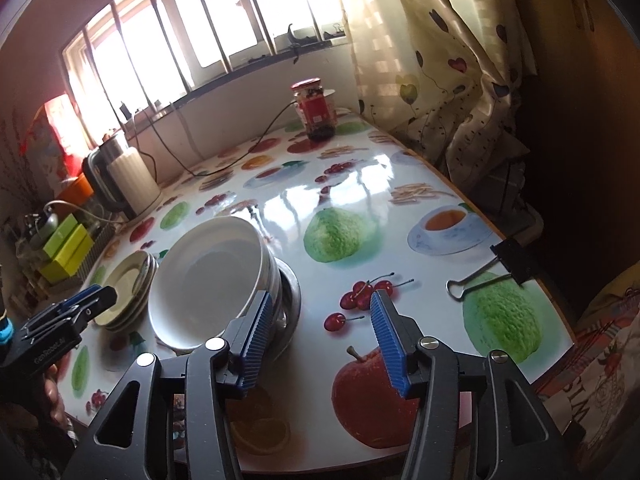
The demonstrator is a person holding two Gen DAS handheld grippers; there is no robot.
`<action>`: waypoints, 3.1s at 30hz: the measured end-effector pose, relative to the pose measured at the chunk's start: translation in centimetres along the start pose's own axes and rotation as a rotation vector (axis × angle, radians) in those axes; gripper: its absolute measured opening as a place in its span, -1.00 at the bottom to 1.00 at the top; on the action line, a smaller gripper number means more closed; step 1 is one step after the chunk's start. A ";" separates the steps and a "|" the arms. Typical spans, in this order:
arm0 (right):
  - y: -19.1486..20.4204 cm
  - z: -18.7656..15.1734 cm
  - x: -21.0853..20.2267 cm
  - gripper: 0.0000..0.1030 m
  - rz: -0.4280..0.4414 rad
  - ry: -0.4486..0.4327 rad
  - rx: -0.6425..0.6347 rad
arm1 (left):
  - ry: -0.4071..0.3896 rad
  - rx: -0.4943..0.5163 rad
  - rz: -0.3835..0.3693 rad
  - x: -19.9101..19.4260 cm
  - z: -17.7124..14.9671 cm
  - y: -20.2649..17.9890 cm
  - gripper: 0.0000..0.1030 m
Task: Organize plates and bowls
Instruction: 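Close both tools on the steel bowl stack rim and lift it, then carry the steel bowl stack toward the beige plate stack with both tools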
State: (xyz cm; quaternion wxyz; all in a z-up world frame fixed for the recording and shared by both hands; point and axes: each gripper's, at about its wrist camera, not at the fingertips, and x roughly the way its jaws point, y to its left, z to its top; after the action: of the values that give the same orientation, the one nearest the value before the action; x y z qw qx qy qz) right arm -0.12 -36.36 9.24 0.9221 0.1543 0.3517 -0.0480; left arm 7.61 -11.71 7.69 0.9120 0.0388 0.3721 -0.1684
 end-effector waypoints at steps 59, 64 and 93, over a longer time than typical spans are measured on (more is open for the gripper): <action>-6.4 -2.4 7.7 -0.63 0.578 0.131 0.382 | 0.220 -0.330 -0.515 9.3 -1.5 1.7 -0.38; -7.1 -2.8 8.1 -0.63 0.623 0.146 0.428 | 0.220 -0.337 -0.558 9.3 -1.4 1.6 -0.63; -7.0 -2.7 8.1 -0.80 0.658 0.132 0.425 | 0.209 -0.317 -0.559 9.4 -0.9 1.1 -0.77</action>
State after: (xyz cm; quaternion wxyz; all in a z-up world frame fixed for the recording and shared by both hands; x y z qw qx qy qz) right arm 2.88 -41.95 0.27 0.8111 0.4488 0.3241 0.1886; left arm 13.67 -13.13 0.49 0.7820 -0.1902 0.4815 -0.3470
